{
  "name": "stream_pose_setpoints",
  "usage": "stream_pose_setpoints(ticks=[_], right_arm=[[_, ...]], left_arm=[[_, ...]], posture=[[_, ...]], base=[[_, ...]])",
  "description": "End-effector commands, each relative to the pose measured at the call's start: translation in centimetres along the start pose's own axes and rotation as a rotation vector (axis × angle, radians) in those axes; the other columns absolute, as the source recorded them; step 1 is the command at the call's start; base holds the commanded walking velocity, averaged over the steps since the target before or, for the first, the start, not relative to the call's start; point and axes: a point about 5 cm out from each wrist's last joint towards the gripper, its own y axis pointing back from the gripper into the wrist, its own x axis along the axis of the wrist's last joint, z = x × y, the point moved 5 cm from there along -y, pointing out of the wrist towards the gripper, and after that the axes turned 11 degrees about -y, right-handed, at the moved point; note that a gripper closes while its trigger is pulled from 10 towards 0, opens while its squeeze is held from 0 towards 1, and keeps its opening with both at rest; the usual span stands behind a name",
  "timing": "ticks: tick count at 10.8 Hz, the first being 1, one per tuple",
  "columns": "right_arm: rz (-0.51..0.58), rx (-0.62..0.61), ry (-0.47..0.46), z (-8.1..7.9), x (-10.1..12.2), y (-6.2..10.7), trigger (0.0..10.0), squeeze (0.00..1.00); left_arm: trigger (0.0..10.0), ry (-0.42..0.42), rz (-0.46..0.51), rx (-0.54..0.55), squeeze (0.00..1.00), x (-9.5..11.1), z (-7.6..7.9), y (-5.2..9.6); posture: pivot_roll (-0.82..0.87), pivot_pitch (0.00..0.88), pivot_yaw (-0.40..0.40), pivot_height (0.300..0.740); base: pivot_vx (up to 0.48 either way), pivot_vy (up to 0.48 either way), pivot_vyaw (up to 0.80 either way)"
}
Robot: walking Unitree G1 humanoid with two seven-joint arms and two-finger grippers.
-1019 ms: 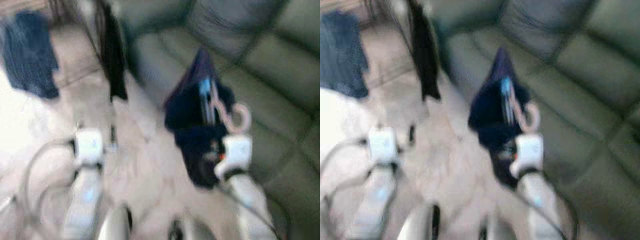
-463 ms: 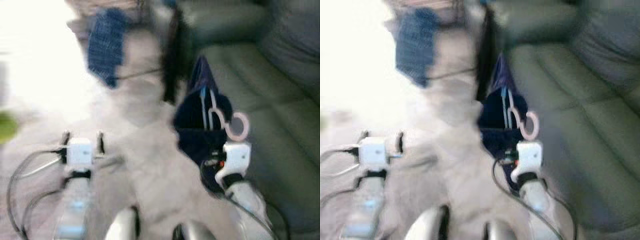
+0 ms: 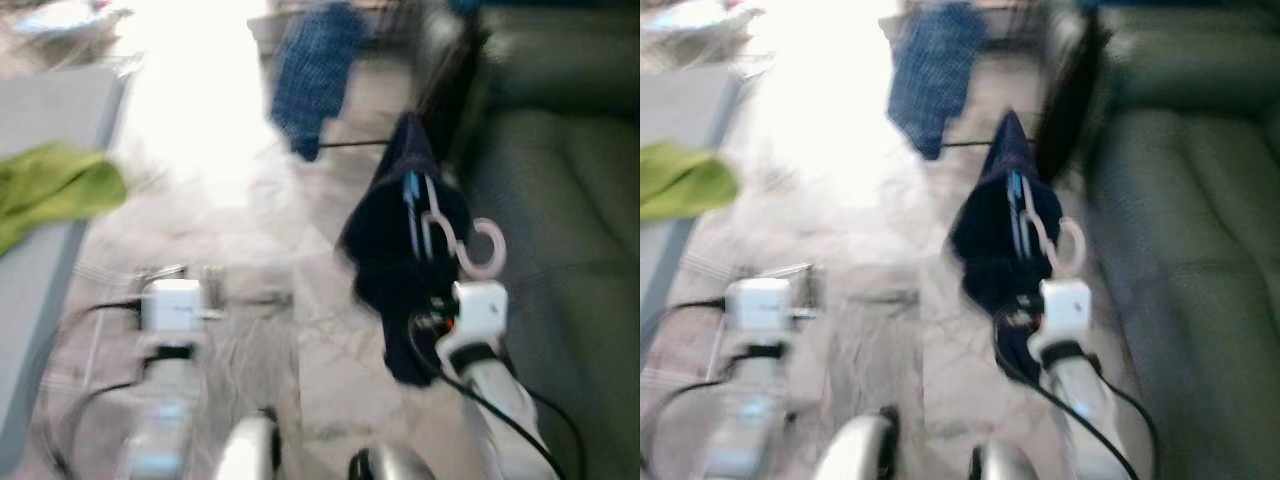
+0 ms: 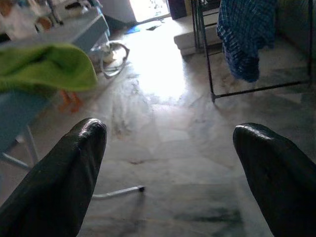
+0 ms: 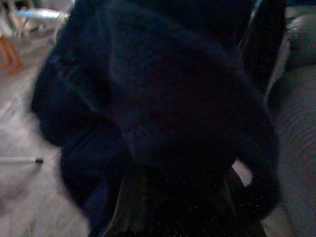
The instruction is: Hang hanger
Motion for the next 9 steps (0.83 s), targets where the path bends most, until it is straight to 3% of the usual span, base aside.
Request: stream_pose_setpoints(ticks=[1,2,8,9], right_arm=[[0.032,0.008,-0.02,-0.3,0.6,-0.3,10.0,0.0],[0.034,-0.008,-0.038,0.0,0.6,-0.4,10.0,0.0],[0.069,-0.075,-0.057,0.9,1.2,-1.2,10.0,0.0],[0.055,-0.099,-0.056,1.3,0.9,-1.2,10.0,0.0]], left_arm=[[10.0,-0.006,0.006,-0.001,0.0,-0.2,-0.6,0.1],[10.0,-0.001,0.011,0.0,0.0,0.0,-0.5,0.0],[10.0,-0.01,0.052,-0.059,0.0,0.9,0.4,-0.8],[10.0,-0.014,0.06,-0.067,0.0,1.0,0.5,-0.9]], posture=[[-0.02,0.177,-0.046,0.74],[-0.02,0.178,-0.046,0.74],[-0.02,0.167,-0.029,0.74],[-0.02,0.168,-0.025,0.74]], base=[[0.0,0.0,0.8],[0.394,0.0,0.8],[0.47,0.0,0.0],[0.48,0.0,-0.56]])
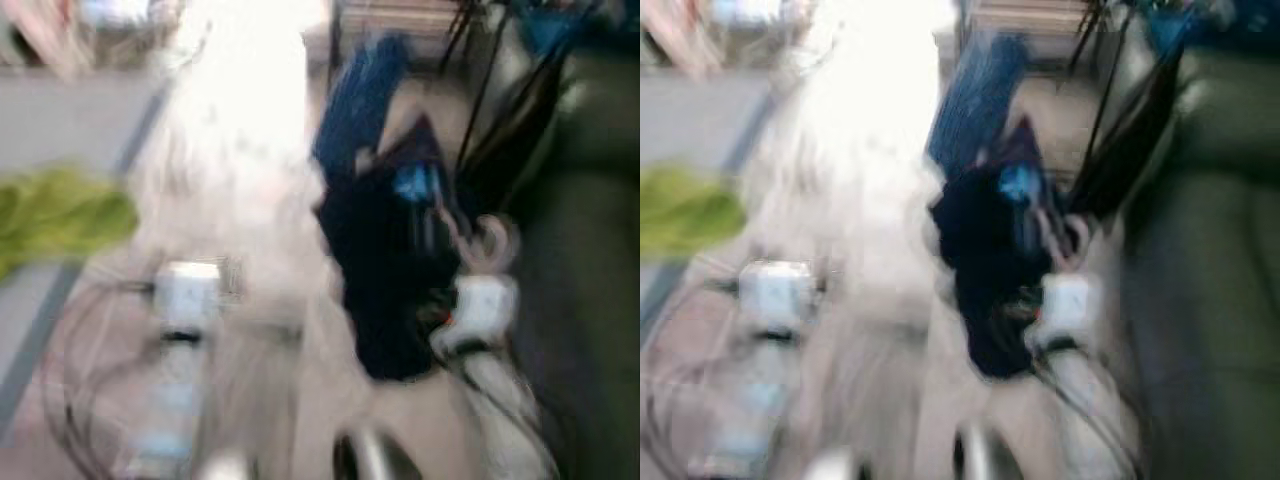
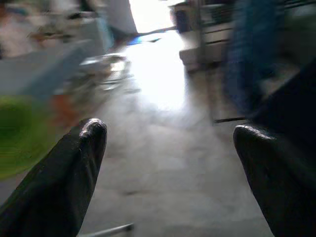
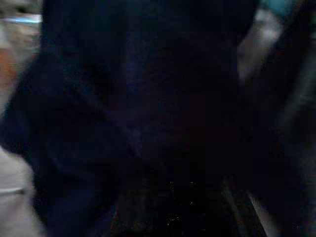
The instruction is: Hang hanger
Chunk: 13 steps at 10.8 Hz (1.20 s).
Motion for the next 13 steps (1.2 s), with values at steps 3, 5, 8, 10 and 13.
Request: stream_pose_setpoints(ticks=[3,5,8,10,13], right_arm=[[0.042,0.018,0.004,-0.8,0.8,-0.5,10.0,0.0],[0.054,0.018,0.013,-0.7,1.1,-0.9,10.0,0.0],[0.054,0.026,0.001,-1.2,0.7,-1.2,10.0,0.0],[0.033,0.127,0.047,-2.7,0.2,-0.9,10.0,0.0],[-0.003,0.167,0.049,-3.2,-0.2,-1.3,10.0,0.0]], left_arm=[[10.0,-0.027,-0.005,0.023,0.0,-0.4,-1.2,-0.1],[10.0,-0.021,-0.016,0.065,0.0,-0.3,-1.4,-0.5],[10.0,-0.044,-0.02,0.062,0.0,-0.4,-1.5,-0.8],[10.0,-0.047,-0.02,0.08,0.0,-0.2,-1.9,-1.1],[10.0,-0.039,-0.033,0.084,0.0,-0.5,-1.6,-0.6]], posture=[[-0.01,0.164,-0.027,0.74],[-0.01,0.16,-0.026,0.74],[-0.01,0.156,0.024,0.74],[-0.01,0.163,0.007,0.74],[0.0,0.172,-0.017,0.74]], base=[[0.48,0.0,-0.8],[0.24,0.0,0.0],[0.0,0.0,0.0],[0.142,0.193,0.24],[0.306,0.367,0.0]])
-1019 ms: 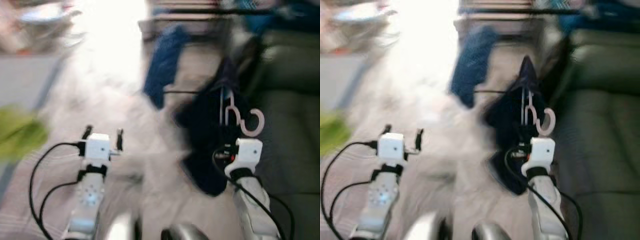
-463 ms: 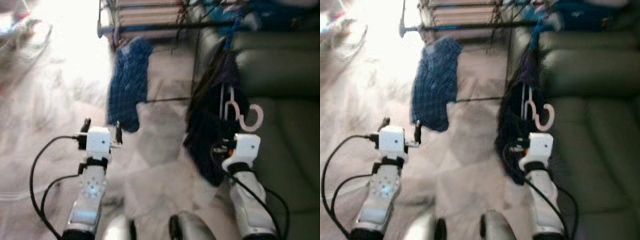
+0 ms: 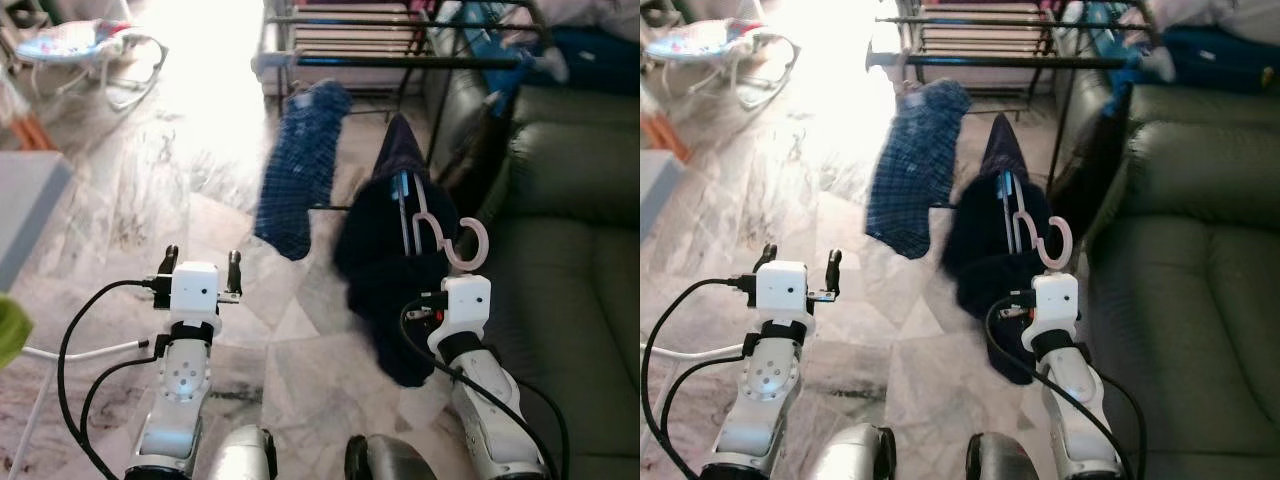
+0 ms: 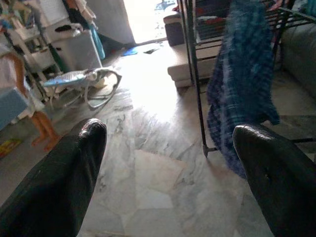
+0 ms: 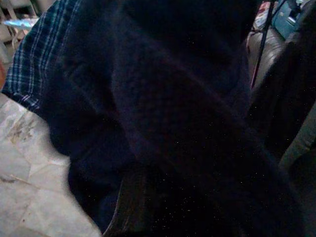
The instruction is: Hang hanger
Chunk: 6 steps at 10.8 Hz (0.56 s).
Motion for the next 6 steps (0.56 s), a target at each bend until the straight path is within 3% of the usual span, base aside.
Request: stream_pose_setpoints(ticks=[1,3,5,6], right_arm=[[0.023,0.02,0.0,-0.6,0.7,-0.6,10.0,0.0],[0.023,-0.015,0.009,0.0,0.8,-0.7,10.0,0.0],[0.058,-0.167,0.049,2.9,1.5,-0.4,10.0,0.0],[0.054,-0.239,0.023,4.4,1.5,-0.4,10.0,0.0]], left_arm=[[10.0,-0.01,-0.019,0.019,0.0,-0.4,-0.6,0.1],[10.0,-0.015,-0.003,-0.006,0.0,-0.2,-0.2,0.1],[10.0,-0.021,0.012,-0.036,0.0,0.1,0.4,0.3],[10.0,-0.017,0.006,-0.04,0.0,0.0,0.5,0.3]], posture=[[0.0,0.173,-0.018,0.74],[-0.01,0.175,-0.018,0.74],[-0.01,0.177,-0.02,0.74],[-0.01,0.179,-0.021,0.74]], base=[[0.356,0.322,0.0],[0.388,0.279,0.0],[0.48,0.0,0.0],[0.469,0.0,0.0]])
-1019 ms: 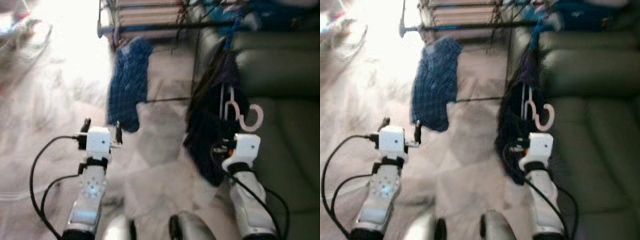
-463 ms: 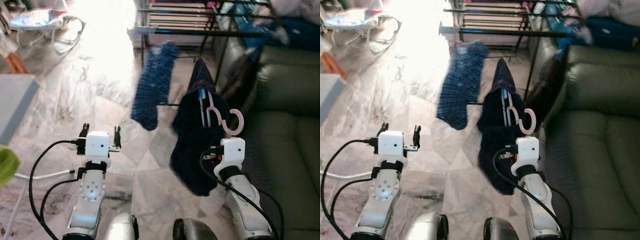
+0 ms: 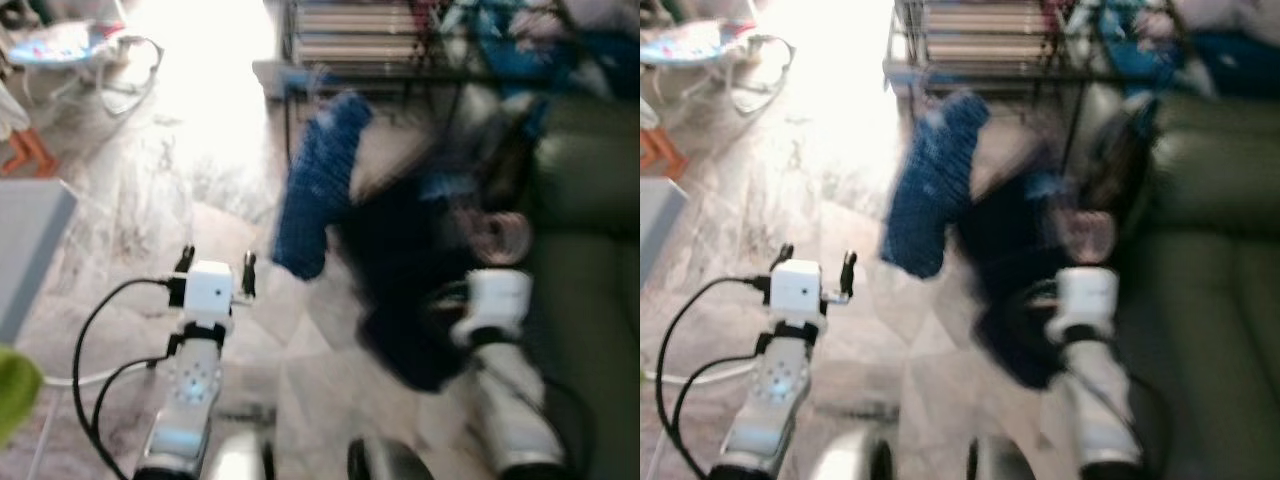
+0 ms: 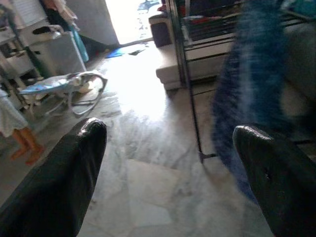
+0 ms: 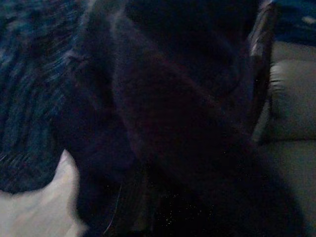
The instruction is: Hang hanger
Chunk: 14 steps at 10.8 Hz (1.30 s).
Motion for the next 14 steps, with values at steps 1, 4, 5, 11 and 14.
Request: stream_pose_setpoints(ticks=[1,4,5,11,14], right_arm=[[0.009,0.018,-0.007,-0.9,0.2,-0.2,10.0,0.0],[0.013,0.008,0.007,-1.0,0.2,-0.3,10.0,0.0],[0.009,0.008,0.023,-0.8,0.2,-0.3,10.0,0.0],[0.086,0.055,0.111,-0.5,3.0,-2.4,10.0,0.0],[0.004,0.124,0.103,-1.3,3.9,-5.8,10.0,0.0]], left_arm=[[10.0,-0.005,-0.014,0.007,0.0,-0.4,-0.3,0.2],[10.0,-0.014,-0.02,0.004,0.0,-0.5,-0.2,0.4],[10.0,-0.022,-0.04,-0.013,0.0,-1.1,0.0,1.2],[10.0,-0.022,-0.055,0.0,0.0,-1.2,-0.2,1.3],[10.0,-0.022,-0.058,0.0,0.0,-1.2,-0.2,1.2]], posture=[[-0.01,0.18,-0.021,0.74],[-0.01,0.182,-0.024,0.74],[-0.01,0.187,-0.027,0.74],[0.0,0.194,-0.034,0.74],[0.01,0.196,-0.033,0.74]], base=[[0.469,0.0,0.0],[0.477,0.0,0.0],[0.48,0.0,0.0],[0.149,0.0,0.0],[0.0,0.0,0.0]])
